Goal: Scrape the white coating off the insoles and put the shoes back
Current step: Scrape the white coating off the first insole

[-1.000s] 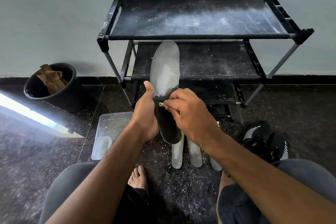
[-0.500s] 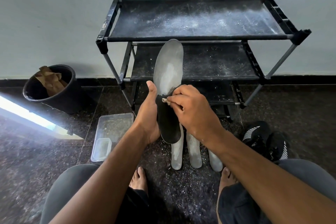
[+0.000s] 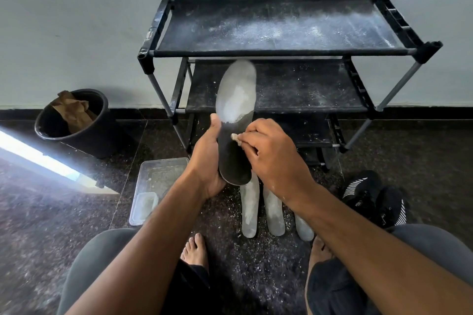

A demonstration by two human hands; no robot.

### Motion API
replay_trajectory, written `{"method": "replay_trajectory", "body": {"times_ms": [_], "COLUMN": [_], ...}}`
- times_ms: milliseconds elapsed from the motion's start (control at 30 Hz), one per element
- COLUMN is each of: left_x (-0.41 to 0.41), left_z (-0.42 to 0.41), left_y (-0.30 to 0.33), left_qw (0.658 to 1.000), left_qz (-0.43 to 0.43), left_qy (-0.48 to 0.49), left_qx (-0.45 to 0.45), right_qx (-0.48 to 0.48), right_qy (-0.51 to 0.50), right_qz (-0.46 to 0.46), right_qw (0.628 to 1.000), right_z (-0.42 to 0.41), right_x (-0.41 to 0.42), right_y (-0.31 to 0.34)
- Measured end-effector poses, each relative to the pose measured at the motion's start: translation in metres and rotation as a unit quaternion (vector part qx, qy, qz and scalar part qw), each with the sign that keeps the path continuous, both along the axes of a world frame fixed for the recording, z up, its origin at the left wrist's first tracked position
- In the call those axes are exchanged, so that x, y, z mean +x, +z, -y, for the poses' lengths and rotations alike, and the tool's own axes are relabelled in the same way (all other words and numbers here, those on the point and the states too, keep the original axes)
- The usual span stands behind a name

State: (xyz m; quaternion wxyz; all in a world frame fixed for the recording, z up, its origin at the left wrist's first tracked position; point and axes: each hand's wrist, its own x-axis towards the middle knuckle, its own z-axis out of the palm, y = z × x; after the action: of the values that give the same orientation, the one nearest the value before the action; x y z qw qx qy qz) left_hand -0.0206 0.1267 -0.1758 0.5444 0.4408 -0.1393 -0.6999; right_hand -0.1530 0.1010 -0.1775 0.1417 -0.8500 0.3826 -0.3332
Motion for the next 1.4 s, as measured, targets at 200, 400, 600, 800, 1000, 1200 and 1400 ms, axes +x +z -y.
{"method": "replay_trajectory", "body": {"times_ms": [200, 400, 600, 800, 1000, 1200, 1400], "left_x": [0.003, 0.015, 0.012, 0.013, 0.005, 0.002, 0.010], "left_z": [-0.002, -0.001, 0.002, 0.000, -0.002, 0.000, 0.000], "left_y": [0.000, -0.002, -0.001, 0.001, 0.002, 0.002, 0.000], "left_qw": [1.000, 1.000, 0.998, 0.997, 0.997, 0.998, 0.998], "left_qz": [0.023, -0.022, -0.061, -0.080, -0.069, -0.052, -0.046], "left_qy": [0.019, -0.007, -0.013, -0.004, -0.011, 0.003, 0.015], "left_qx": [0.009, 0.018, 0.013, 0.013, 0.034, 0.036, 0.029], "right_qx": [0.057, 0.136, 0.108, 0.163, 0.225, 0.228, 0.141], "right_qy": [0.040, 0.125, 0.062, 0.069, 0.099, 0.126, 0.182], "right_qz": [0.006, 0.016, 0.032, 0.046, 0.053, 0.079, -0.046], "right_qw": [0.998, 0.983, 0.992, 0.983, 0.968, 0.962, 0.972], "right_z": [-0.004, -0.022, -0.025, -0.027, -0.023, -0.017, -0.016], "right_x": [0.003, -0.004, -0.001, -0.004, -0.005, 0.000, -0.009], "right_y": [0.001, 0.004, 0.003, 0.009, 0.020, 0.024, 0.017]}}
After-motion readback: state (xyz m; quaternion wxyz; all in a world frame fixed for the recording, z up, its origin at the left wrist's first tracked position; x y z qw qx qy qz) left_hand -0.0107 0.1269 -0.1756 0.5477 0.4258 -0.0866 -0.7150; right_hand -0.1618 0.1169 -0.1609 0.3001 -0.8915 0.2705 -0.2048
